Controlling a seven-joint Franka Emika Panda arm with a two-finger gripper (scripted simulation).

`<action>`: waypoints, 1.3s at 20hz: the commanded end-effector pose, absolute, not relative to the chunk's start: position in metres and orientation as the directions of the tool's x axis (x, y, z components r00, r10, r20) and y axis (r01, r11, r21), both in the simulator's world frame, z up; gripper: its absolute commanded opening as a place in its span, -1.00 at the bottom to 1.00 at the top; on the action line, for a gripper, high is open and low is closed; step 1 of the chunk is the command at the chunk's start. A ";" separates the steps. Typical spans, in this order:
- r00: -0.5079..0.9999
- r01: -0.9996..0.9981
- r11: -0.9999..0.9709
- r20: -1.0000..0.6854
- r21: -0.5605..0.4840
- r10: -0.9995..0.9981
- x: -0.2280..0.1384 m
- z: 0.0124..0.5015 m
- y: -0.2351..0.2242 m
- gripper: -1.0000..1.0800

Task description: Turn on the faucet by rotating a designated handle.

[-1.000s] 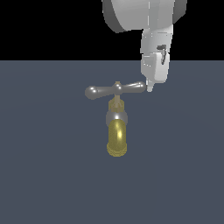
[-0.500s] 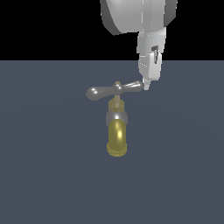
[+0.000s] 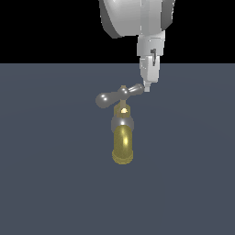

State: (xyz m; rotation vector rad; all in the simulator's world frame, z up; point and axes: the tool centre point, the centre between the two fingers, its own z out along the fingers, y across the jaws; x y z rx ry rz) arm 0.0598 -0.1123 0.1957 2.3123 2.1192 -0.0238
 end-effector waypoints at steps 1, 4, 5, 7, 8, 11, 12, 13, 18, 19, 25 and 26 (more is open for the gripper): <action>0.084 0.996 -0.084 -0.013 -0.006 0.996 0.062 0.196 -0.104 -1.00; 0.075 0.997 -0.075 -0.010 -0.005 0.997 0.067 0.196 -0.079 -1.00; 0.071 0.997 -0.071 -0.009 -0.004 0.997 0.069 0.196 -0.070 -1.00; 0.065 0.998 -0.065 -0.007 -0.004 0.998 0.073 0.196 -0.053 -1.00; 0.062 0.998 -0.062 -0.006 -0.003 0.998 0.074 0.196 -0.045 -1.00; 0.052 0.999 -0.052 -0.003 -0.002 0.999 0.079 0.197 -0.020 -1.00; 0.049 0.999 -0.049 -0.002 -0.001 0.999 0.081 0.197 -0.012 -1.00; 0.046 0.999 -0.046 -0.001 -0.001 0.999 0.083 0.197 -0.004 -1.00; 0.116 0.993 -0.116 -0.028 0.003 0.993 0.077 0.196 -0.050 -1.00; 0.113 0.994 -0.113 -0.027 0.003 0.993 0.076 0.196 -0.044 -1.00; 0.094 0.996 -0.094 -0.020 0.002 0.995 0.065 0.196 -0.012 -1.00; 0.091 0.996 -0.091 -0.019 0.002 0.996 0.063 0.196 -0.007 -1.00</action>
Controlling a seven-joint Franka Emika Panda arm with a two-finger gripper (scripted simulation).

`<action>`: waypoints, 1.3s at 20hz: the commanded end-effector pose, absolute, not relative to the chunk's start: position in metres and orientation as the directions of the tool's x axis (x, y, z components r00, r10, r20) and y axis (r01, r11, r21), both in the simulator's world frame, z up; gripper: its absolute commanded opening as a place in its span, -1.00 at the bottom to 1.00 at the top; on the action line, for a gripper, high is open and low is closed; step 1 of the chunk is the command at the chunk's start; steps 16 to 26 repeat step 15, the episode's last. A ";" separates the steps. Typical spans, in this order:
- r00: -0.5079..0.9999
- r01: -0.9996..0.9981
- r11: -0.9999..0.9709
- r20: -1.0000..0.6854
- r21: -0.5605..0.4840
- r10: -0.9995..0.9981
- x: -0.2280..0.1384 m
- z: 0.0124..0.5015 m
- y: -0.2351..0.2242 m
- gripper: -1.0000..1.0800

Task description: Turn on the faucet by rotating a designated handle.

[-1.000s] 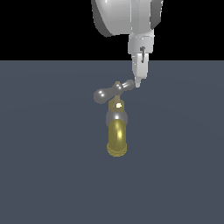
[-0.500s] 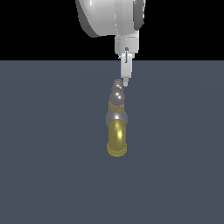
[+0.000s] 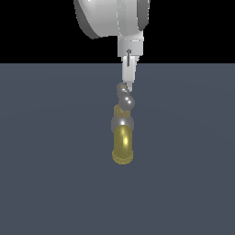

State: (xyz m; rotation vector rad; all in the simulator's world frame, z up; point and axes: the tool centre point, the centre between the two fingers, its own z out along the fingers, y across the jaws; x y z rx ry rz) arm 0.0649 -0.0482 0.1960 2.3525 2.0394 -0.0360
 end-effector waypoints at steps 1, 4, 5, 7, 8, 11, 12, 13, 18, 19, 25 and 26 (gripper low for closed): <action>0.087 0.996 -0.087 -0.017 0.002 0.996 0.061 0.196 -0.001 -1.00; 0.077 0.997 -0.077 -0.014 0.001 0.997 0.055 0.196 0.016 -1.00; 0.074 0.997 -0.074 -0.012 0.001 0.997 0.053 0.196 0.022 -1.00; 0.067 0.998 -0.067 -0.010 0.001 0.998 0.049 0.197 0.033 -1.00; 0.064 0.998 -0.064 -0.008 0.001 0.998 0.047 0.197 0.039 -1.00; 0.053 0.999 -0.053 -0.004 0.000 0.999 0.040 0.197 0.057 -1.00; 0.049 0.999 -0.049 -0.003 0.000 0.999 0.038 0.197 0.063 -1.00; 0.046 0.999 -0.046 -0.002 0.000 0.999 0.035 0.197 0.069 -1.00; 0.042 0.999 -0.042 0.000 0.000 0.999 0.033 0.198 0.076 -1.00; 0.042 0.999 -0.042 0.000 0.000 0.999 0.033 0.198 0.076 -1.00; 0.042 0.999 -0.042 0.000 0.000 0.999 0.033 0.198 0.076 -1.00; 0.042 0.999 -0.042 0.000 0.000 0.999 0.033 0.198 0.076 -1.00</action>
